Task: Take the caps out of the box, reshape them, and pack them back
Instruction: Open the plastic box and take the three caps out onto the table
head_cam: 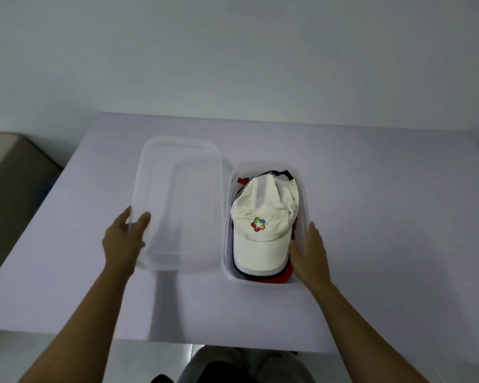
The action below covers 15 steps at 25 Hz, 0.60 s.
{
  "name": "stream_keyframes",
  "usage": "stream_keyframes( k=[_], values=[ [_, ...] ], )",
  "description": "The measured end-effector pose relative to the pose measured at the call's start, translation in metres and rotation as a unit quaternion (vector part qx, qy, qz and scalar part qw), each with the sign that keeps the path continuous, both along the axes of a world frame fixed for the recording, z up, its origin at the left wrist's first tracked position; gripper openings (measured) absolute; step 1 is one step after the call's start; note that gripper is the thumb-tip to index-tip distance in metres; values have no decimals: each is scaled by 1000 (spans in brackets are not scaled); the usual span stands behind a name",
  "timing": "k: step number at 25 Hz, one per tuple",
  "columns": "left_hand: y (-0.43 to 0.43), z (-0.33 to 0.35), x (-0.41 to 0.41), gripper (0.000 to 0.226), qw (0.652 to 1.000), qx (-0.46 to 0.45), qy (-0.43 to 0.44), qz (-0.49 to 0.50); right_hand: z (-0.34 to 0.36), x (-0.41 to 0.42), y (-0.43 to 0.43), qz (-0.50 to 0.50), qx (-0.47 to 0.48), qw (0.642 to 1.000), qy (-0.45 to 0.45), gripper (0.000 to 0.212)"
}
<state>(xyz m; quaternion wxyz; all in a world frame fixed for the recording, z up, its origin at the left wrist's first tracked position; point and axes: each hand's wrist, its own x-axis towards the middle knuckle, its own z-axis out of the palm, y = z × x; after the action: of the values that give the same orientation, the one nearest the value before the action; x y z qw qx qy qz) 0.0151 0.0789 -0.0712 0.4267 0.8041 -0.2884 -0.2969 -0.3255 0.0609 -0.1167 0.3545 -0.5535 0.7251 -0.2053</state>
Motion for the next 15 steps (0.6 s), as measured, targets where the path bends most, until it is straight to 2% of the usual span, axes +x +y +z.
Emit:
stream_keyframes(
  k=[2,8,12,15],
  values=[
    [-1,-15,15,61,1000,28,5,-6,-5,-2,6,3,52,998,-18,69],
    [-4,-71,9,60,995,76,13,-62,-7,0,1,-9,55,998,-2,72],
    [-5,-102,17,62,986,120,-36,-114,-9,0,-1,-7,61,998,0,70],
    [-8,-109,18,64,984,139,-51,-100,-13,-2,-2,-2,63,998,-13,70]
  ],
)
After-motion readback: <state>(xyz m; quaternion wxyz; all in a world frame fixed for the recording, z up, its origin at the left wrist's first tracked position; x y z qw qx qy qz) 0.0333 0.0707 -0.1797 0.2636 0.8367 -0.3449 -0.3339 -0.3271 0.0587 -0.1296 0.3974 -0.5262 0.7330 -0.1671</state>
